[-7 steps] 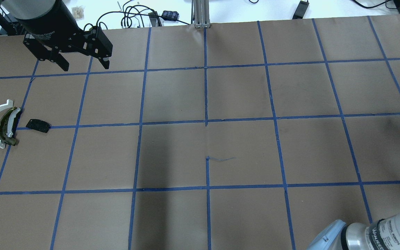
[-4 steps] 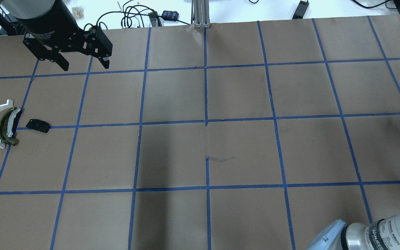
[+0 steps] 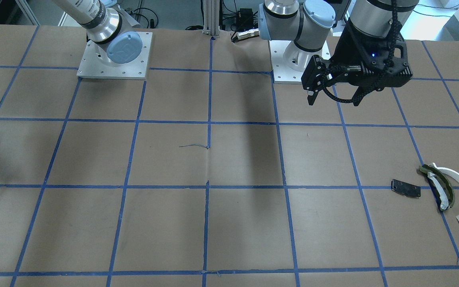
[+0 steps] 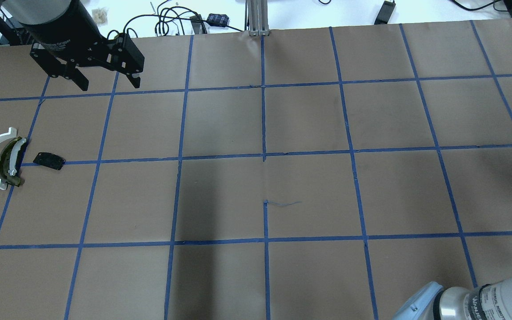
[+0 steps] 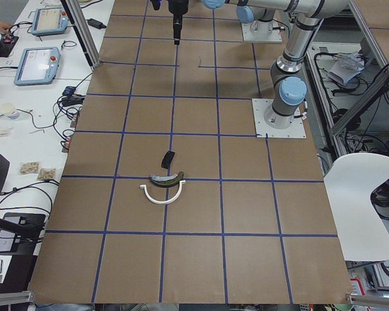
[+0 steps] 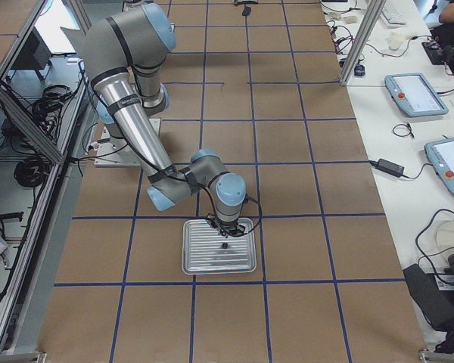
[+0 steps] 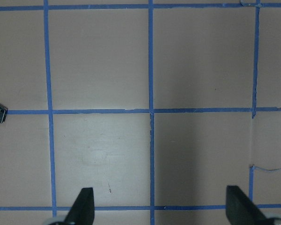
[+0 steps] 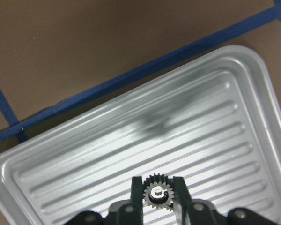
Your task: Place bearing gear from tray to pile
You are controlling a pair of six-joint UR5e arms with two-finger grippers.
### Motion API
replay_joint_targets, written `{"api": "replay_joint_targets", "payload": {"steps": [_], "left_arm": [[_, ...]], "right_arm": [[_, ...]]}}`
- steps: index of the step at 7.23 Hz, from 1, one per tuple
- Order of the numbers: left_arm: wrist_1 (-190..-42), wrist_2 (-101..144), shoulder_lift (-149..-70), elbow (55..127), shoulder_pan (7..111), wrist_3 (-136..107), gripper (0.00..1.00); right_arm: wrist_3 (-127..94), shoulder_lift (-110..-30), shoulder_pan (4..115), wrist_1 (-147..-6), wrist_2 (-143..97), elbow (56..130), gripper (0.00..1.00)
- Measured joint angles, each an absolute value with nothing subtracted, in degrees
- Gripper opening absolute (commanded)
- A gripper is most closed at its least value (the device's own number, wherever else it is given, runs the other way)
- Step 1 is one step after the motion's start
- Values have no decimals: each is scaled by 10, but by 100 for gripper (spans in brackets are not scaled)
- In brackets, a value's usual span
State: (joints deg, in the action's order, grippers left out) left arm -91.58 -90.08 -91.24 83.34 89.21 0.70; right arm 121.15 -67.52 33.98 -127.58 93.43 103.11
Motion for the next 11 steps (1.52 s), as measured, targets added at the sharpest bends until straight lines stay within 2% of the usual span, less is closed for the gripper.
{"api": "replay_joint_targets", "payload": {"steps": [2,3,6,8,11], "left_arm": [[-916,-901,-912,834,892,7,100],[-916,-901,-912,833,892,7,100],[-916,-902,-912,834,892,7,100],[-916,-901,-912,833,892,7,100],[-916,-902,-912,834,892,7,100]], "right_arm": [[1083,-743,387,-1226,890,1034,9],[999,-779,447,-1211,884,1035,12],[675,-844,677,-1180,905,1036,12],[432,-847,829,-1176,914,1036,13],[116,-784,1010,-1231,914,1028,16]]}}
